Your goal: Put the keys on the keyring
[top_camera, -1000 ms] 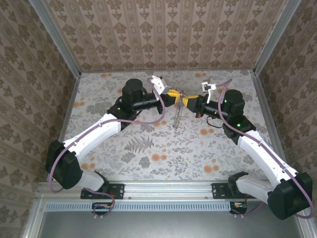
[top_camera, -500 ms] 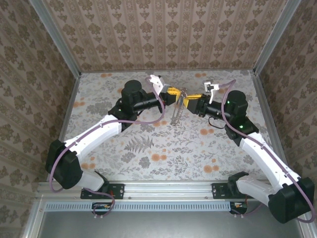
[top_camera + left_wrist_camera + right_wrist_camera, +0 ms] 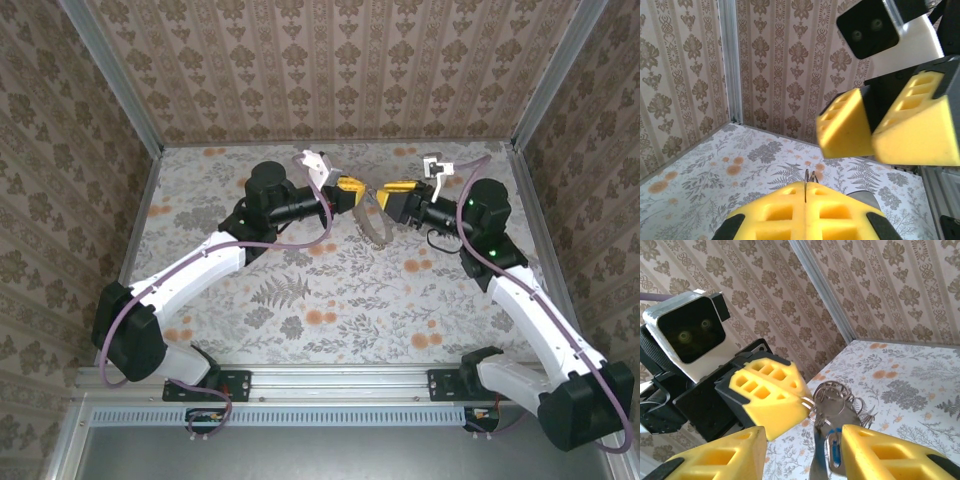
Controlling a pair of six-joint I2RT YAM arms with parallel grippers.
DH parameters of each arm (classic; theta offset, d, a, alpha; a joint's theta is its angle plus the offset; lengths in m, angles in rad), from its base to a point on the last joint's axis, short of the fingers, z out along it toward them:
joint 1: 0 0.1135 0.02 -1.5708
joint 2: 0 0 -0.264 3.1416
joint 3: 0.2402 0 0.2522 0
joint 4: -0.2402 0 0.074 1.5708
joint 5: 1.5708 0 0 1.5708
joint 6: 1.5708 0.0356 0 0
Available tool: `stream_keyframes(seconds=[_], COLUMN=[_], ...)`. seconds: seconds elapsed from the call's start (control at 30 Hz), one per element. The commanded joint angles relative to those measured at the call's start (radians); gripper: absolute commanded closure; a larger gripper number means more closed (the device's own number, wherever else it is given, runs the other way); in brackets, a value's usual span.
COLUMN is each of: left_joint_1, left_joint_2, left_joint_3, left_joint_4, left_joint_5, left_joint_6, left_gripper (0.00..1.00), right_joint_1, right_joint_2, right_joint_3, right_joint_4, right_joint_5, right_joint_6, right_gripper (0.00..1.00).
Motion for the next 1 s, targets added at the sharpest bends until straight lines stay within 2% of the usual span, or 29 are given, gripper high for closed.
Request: stream_keyframes(seconds=[0.0,0.43,0.67,0.97], left_joint_1=[0.013,0.055,0.080,0.097], left_joint_2=[0.004,0.055,0.083,0.106], left_joint_3=[0.033,0.016,-0.019,-0.047], left_joint_4=[0.061,0.244,0.375,0.467], left_joint_5=[0.070,0.116,0.080,0.043], left_joint_6=[-0.080,-0.358,-0.556,-0.707], left_gripper=[1.00,1.00,1.00,1.00], right_joint_1=[-0.010,-0.039,-0.039,-0.039], right_joint_2=[0.028,0.111,0.107,0.090], right_joint_3=[0.036,-0.007,-0.033,-0.087], right_joint_4=[0.114,0.376,0.400,0.412], right_joint_5=[-0.043,-0.060,-0.003,0.099], right_joint_6=[0.054,0.248,0.283,0.362], right_gripper=[0.52,0.50,0.50,0.51])
